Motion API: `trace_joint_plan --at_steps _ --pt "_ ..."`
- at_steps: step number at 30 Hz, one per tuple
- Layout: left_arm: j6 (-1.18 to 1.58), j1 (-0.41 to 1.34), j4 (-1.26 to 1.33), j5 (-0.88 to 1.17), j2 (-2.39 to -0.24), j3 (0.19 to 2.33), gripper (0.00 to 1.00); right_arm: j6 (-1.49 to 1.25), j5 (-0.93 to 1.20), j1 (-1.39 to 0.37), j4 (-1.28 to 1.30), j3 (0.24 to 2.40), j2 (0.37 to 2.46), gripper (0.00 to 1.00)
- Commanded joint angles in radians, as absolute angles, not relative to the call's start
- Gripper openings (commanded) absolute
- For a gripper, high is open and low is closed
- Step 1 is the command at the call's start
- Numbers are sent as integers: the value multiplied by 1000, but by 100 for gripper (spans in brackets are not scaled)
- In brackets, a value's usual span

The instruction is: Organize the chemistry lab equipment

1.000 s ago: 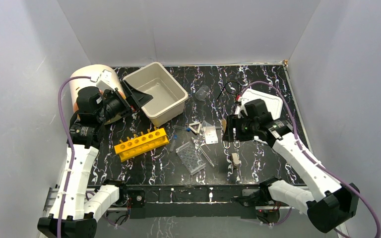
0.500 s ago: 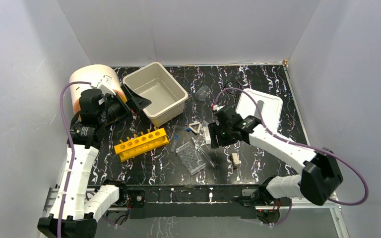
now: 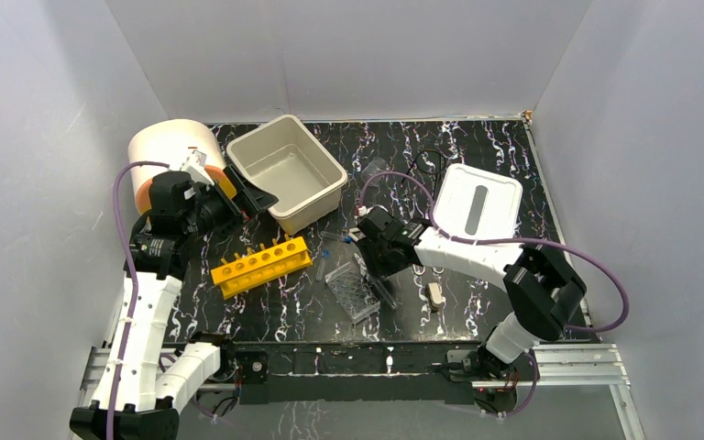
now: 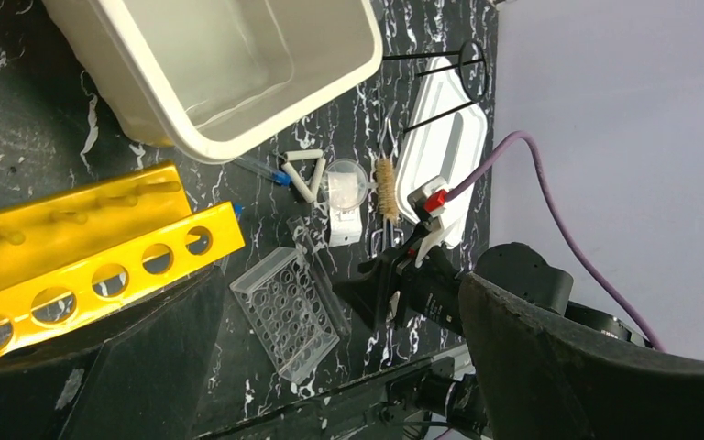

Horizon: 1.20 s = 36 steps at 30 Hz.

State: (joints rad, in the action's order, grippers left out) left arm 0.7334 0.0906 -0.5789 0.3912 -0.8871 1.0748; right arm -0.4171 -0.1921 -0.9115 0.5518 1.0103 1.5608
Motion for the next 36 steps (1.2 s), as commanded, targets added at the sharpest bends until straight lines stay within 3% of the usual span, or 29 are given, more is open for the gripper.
trace_joint_plan --at_steps 1,14,25,32,36 --pt "721 84 -638 381 -870 1102 98 -430 -213 -920 476 1042 1591 58" --pt "703 84 -679 370 -863 1092 98 -416 -183 -935 435 996 1654 46" --pt "705 84 -684 370 -864 1093 98 -407 -215 -952 432 962 1692 43" --pt "710 84 -698 361 -859 1095 98 -373 -276 -962 435 946 1711 25" --pt "712 85 -708 369 -861 1100 98 -344 -285 -966 431 931 1628 22"
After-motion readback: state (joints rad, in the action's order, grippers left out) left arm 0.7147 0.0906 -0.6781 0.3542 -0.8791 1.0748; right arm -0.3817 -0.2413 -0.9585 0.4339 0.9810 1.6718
